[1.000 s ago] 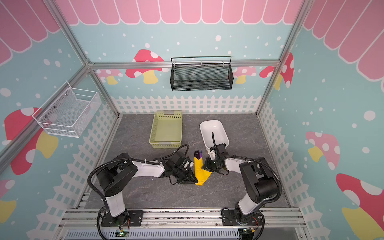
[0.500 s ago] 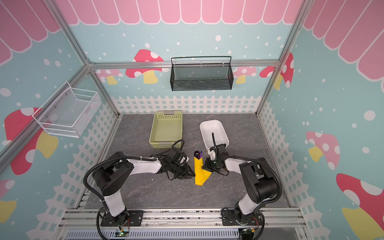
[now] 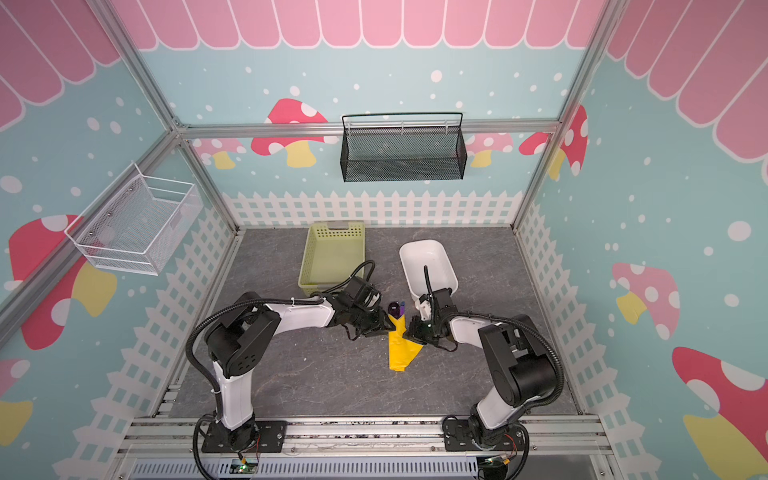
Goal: Place the utensils on the paper napkin and roll it up
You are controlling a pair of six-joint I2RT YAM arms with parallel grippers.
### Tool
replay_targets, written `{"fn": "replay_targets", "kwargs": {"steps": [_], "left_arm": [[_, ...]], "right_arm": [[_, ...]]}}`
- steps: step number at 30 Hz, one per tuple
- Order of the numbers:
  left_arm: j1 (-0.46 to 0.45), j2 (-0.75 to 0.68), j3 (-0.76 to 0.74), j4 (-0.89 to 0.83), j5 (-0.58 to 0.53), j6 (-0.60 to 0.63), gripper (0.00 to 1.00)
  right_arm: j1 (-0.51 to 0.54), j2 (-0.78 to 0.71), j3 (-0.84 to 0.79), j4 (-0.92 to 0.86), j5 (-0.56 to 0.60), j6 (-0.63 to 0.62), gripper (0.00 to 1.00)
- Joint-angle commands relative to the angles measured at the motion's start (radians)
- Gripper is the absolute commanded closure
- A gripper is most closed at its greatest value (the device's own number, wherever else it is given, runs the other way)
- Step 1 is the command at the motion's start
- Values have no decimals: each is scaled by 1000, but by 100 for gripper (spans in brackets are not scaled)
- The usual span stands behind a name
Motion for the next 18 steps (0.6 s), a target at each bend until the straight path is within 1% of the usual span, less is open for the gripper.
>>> {"fn": "replay_targets", "kwargs": {"steps": [1,8,18], "left_arm": [[6,88,2,-130,-157,43,61],[6,144,34,-136,-142,48,61],[-21,139,-6,-150,-121,63,62]], "right_arm": [[6,26,-43,-90,30,-7,99],[6,35,-44,-79,26,-8,99],[6,53,-39,-61,14,-6,99]]}}
